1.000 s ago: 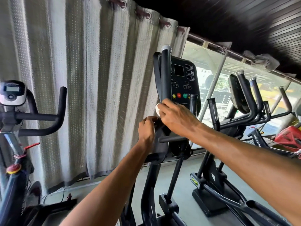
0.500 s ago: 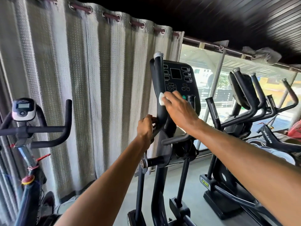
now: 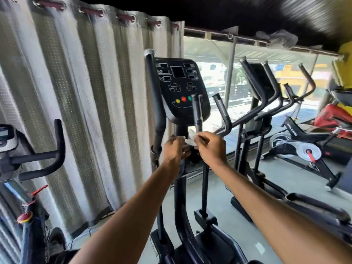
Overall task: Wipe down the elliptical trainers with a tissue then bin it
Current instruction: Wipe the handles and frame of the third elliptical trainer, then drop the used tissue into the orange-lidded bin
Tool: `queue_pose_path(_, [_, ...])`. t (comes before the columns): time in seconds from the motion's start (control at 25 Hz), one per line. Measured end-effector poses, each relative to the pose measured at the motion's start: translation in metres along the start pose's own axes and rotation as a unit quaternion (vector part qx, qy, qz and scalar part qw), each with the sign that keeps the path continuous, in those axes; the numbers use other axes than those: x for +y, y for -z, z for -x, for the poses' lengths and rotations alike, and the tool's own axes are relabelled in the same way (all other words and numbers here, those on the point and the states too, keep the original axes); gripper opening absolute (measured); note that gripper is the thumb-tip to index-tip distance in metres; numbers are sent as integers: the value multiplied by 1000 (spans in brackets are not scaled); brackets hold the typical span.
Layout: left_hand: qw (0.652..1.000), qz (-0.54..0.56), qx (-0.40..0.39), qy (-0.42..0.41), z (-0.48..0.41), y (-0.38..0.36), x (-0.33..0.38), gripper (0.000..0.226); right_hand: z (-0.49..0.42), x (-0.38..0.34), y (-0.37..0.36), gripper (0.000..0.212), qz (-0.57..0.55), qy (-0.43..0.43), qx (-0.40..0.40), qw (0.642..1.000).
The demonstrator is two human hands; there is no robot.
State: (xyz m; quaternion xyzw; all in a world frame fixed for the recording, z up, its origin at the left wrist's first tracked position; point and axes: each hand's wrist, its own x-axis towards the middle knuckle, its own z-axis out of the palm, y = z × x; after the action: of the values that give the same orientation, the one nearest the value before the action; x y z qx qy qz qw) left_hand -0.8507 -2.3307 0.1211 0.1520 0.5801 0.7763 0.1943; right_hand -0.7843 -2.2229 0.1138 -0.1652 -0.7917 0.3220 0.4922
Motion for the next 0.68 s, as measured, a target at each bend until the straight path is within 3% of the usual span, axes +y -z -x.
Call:
queue_pose_path(0.16, [990, -30, -139, 25, 12, -59, -23, 11, 17, 44, 51, 9, -41, -119, 22, 992])
queue_pose_path(0.44, [951, -78, -280, 103, 54, -208, -80, 24, 49, 117, 186, 23, 2, -303, 178, 936])
queue_pose_path(0.52, [926, -68, -355, 112, 77, -253, -97, 32, 66, 136, 239, 33, 7, -332, 238, 913])
queue_pose_path(0.56, [908, -56, -397, 120, 91, -273, -106, 20, 77, 129, 265, 32, 13, -338, 270, 901])
queue_pose_path(0.68, [853, -55, -500, 137, 141, -335, -140, 38, 124, 114, 339, 15, 16, -360, 344, 867])
